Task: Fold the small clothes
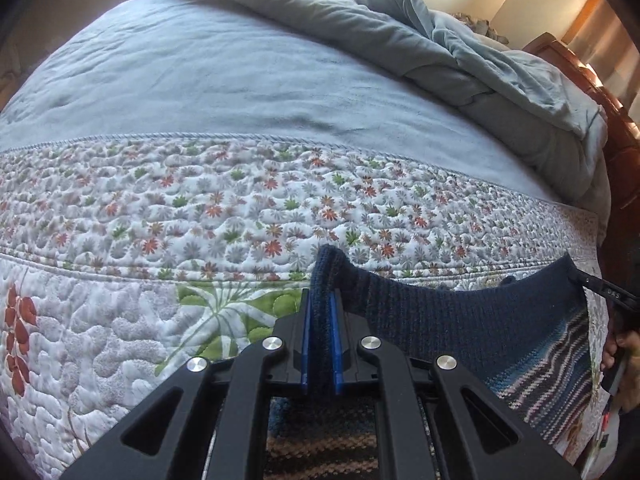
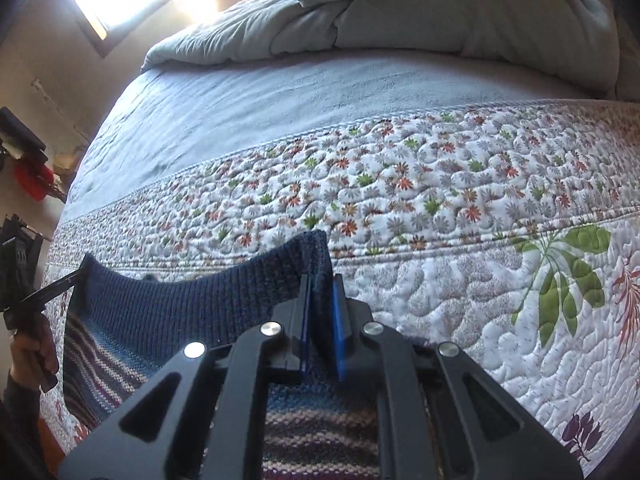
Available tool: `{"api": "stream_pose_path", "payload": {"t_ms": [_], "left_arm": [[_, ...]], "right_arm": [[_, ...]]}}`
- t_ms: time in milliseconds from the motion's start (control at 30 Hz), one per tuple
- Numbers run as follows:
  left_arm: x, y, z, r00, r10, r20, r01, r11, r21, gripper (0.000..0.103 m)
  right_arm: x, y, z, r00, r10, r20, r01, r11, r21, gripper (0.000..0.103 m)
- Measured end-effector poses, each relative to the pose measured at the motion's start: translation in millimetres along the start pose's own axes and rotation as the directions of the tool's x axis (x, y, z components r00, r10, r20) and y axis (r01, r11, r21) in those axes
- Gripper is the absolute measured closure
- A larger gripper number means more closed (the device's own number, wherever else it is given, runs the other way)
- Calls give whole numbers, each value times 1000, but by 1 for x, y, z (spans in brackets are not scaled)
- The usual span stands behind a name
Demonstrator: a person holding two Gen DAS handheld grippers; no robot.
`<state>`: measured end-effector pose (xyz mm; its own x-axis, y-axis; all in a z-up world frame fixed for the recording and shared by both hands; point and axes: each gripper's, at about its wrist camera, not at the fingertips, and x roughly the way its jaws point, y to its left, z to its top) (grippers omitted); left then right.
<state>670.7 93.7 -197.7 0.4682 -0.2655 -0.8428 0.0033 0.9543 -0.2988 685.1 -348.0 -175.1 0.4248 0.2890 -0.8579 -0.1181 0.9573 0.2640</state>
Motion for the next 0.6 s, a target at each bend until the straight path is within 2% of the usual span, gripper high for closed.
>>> {"api": "stream_pose_path", "payload": {"t_ms": [67, 467, 533, 567, 600], "left_arm": [[-2, 2, 2, 1000, -3, 7, 3, 1000, 3, 95], [35, 15, -13, 995, 41, -86, -42, 999, -16, 94], [31, 19, -14, 995, 14, -102, -20, 998, -58, 84], [23, 21, -13, 996, 0, -94, -7, 997, -75, 81], [12, 23, -13, 997, -6, -71, 0, 997, -81, 72]], "right_arm": [[1, 0, 3, 1000, 2, 3, -2, 1000, 3, 95], [34, -12, -7, 999, 7, -46, -4, 998, 60, 94], [42, -16, -12, 996, 32, -89, -23, 995, 94, 82], [36, -18, -15, 997, 41, -71, -33, 993, 110, 76], [27, -22, -17, 997, 66, -46, -60, 991, 122, 65]]}}
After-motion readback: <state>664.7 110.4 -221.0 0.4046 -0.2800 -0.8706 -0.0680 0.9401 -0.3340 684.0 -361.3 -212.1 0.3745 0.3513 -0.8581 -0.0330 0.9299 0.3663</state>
